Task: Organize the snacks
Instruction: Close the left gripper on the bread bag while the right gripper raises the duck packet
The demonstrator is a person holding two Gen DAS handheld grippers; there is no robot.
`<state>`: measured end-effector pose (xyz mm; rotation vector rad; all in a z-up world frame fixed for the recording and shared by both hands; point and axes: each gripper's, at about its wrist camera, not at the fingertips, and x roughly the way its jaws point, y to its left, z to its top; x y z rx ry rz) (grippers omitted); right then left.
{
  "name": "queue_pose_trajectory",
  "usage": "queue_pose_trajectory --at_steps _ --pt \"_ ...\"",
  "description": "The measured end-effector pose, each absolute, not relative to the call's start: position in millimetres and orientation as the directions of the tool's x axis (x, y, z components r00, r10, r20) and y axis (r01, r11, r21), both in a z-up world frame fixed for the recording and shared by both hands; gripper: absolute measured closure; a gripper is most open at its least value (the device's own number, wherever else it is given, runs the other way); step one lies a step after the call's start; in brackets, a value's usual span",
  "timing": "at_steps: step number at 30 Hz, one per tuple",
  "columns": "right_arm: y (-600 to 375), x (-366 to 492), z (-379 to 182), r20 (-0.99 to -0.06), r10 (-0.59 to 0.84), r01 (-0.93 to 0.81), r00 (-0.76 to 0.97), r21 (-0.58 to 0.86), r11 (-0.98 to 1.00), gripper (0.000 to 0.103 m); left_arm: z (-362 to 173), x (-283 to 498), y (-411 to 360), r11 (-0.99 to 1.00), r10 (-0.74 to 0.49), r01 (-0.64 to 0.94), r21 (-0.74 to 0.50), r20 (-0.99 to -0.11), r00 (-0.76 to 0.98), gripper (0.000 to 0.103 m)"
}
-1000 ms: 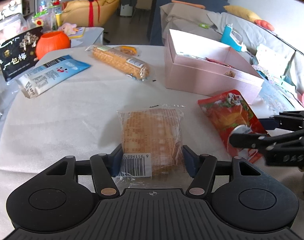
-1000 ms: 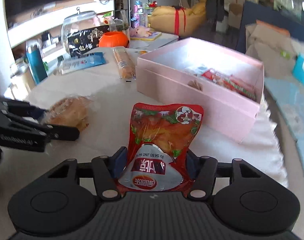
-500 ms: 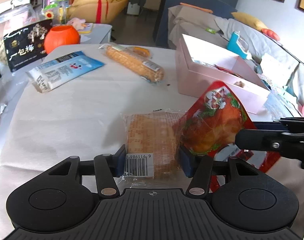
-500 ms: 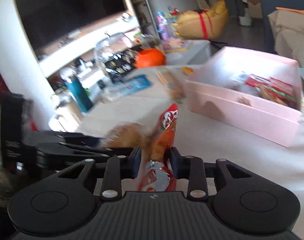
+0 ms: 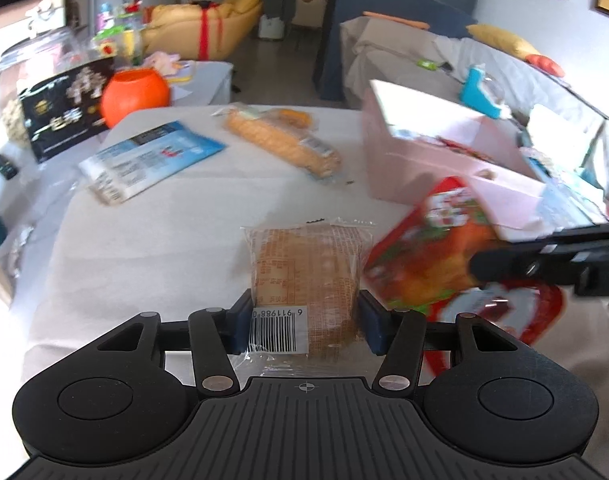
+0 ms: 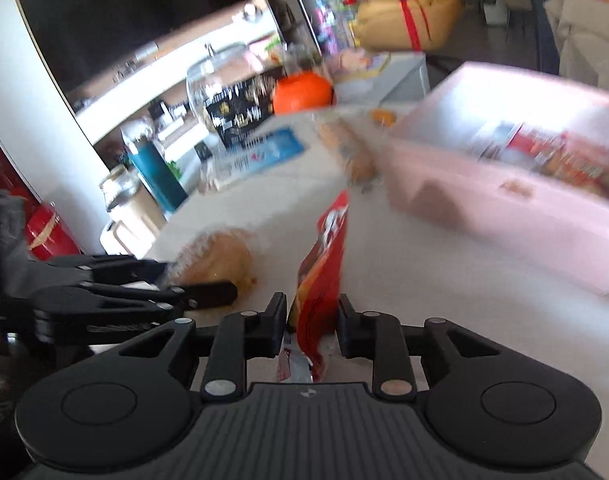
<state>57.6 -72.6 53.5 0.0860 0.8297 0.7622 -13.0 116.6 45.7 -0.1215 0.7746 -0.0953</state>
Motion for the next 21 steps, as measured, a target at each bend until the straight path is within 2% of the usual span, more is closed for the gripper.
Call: queue_pose_trajectory --at_steps 3,7,8,10,11,12,16,18,21 --pt "-96.8 52.2 74.8 -0.590 0.670 -0.585 0.450 0.372 0.721 0.094 54.6 -7.8 99.9 0.979 -0.199 0.118 -0.165 -0.673 0.712 0.045" --pt "-118.6 51.6 95.6 -0.530 0.707 -0.583 0.468 0.416 0.698 0.094 58.6 0.3 83.0 0.977 -0.215 0.159 -0.145 -0.676 0.704 0.045" --pt "-120.3 51.6 96.2 -0.528 0.693 -0.573 0.490 0.403 0.713 0.090 57.1 0.5 81.4 0.979 -0.202 0.154 -0.131 -0.683 0.702 0.045" --pt "-118.4 52.3 88.3 -0.556 0.624 -0.544 0.549 0.329 0.772 0.057 52.8 -0.2 83.2 0.985 -0.175 0.132 -0.115 -0.694 0.699 0.045" --pt "-115.0 53.0 80.7 -0.577 0.583 -0.525 0.572 0.288 0.801 0.034 50.4 -0.8 87.2 0.987 -0.159 0.112 -0.114 -0.697 0.699 0.045" --pt "-112.6 53.8 73.2 -0.597 0.553 -0.508 0.581 0.264 0.820 0.025 49.1 -1.1 91.9 0.989 -0.147 0.092 -0.116 -0.698 0.701 0.045" --pt "-98.8 63.1 40.3 -0.674 0.540 -0.491 0.503 0.291 0.821 0.024 46.2 0.2 112.1 0.988 -0.125 0.026 -0.150 -0.697 0.707 0.045" --pt "-88.9 72.0 25.5 -0.706 0.528 -0.478 0.473 0.298 0.826 0.020 46.6 -1.8 114.0 0.986 -0.139 0.032 -0.165 -0.694 0.706 0.045" --pt "-81.0 72.9 17.5 -0.693 0.484 -0.459 0.535 0.243 0.855 0.015 42.6 -6.1 105.9 0.982 -0.180 0.084 -0.169 -0.704 0.687 0.045"
